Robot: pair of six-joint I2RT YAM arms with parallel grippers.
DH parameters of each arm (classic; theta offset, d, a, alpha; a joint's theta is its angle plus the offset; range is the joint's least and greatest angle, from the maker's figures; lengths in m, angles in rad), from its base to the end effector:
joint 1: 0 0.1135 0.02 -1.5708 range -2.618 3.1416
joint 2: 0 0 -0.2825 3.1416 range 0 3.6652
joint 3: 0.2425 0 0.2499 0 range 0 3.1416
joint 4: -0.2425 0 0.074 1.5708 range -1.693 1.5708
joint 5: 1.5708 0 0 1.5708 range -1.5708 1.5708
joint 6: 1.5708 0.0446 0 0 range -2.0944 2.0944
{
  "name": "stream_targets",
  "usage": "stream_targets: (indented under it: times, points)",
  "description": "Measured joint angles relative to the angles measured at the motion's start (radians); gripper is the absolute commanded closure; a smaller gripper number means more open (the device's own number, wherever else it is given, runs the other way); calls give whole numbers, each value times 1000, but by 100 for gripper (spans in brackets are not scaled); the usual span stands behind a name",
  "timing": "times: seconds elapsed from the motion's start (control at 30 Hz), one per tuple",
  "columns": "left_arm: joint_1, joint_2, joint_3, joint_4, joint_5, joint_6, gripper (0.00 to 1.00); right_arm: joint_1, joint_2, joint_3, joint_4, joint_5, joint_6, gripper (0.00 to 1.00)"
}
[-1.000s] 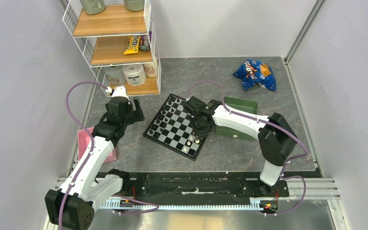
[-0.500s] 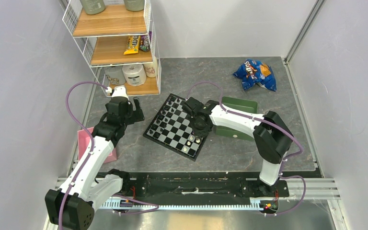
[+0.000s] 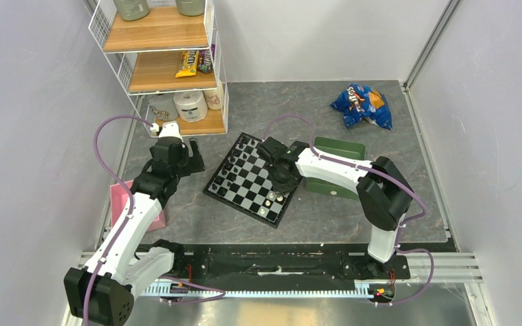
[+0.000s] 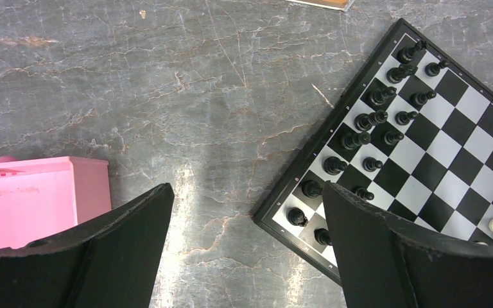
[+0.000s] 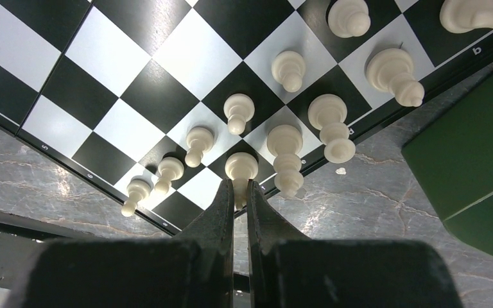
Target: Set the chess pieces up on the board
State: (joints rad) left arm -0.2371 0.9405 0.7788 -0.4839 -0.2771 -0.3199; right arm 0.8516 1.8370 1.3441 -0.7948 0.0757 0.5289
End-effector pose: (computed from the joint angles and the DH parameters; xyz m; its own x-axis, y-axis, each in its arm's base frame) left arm 0.1933 -0.0342 0.2916 -0.5594 -0.1760 -0.8100 -0.1711 0.9807 -0.0949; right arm 0.2460 0.2758 0.2104 -0.9176 -0.2842 -0.2778 -0.3165 0.9454 0.0782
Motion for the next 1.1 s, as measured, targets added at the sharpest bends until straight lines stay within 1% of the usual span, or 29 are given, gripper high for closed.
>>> stream_targets:
  times: [0.07, 0.2, 0.47, 0.6, 0.7, 0.87, 0.93, 1.03, 1.1]
  points:
    - [0, 0, 0, 0, 0, 0, 6, 0, 1, 0, 0, -1, -2, 91]
    - [0, 0, 0, 0, 0, 0, 6, 0, 1, 0, 0, -6, -6, 78]
    - [0, 0, 0, 0, 0, 0, 6, 0, 1, 2, -3, -10, -25, 64]
    - [0, 0, 0, 0, 0, 0, 6, 0, 0, 13, -14, -15, -33, 59]
    - [0, 0, 0, 0, 0, 0, 6, 0, -21, 19, -23, -19, -37, 51]
    - [0, 0, 0, 0, 0, 0, 6, -7, -131, 26, -45, 0, -56, 49]
    - [0, 0, 0, 0, 0, 0, 6, -29, -177, 37, -55, 13, -64, 49]
    - [0, 0, 0, 0, 0, 0, 6, -118, -237, 38, -60, 19, -72, 48]
    - [0, 3, 0, 0, 0, 0, 6, -216, -273, 27, -55, 18, -74, 47]
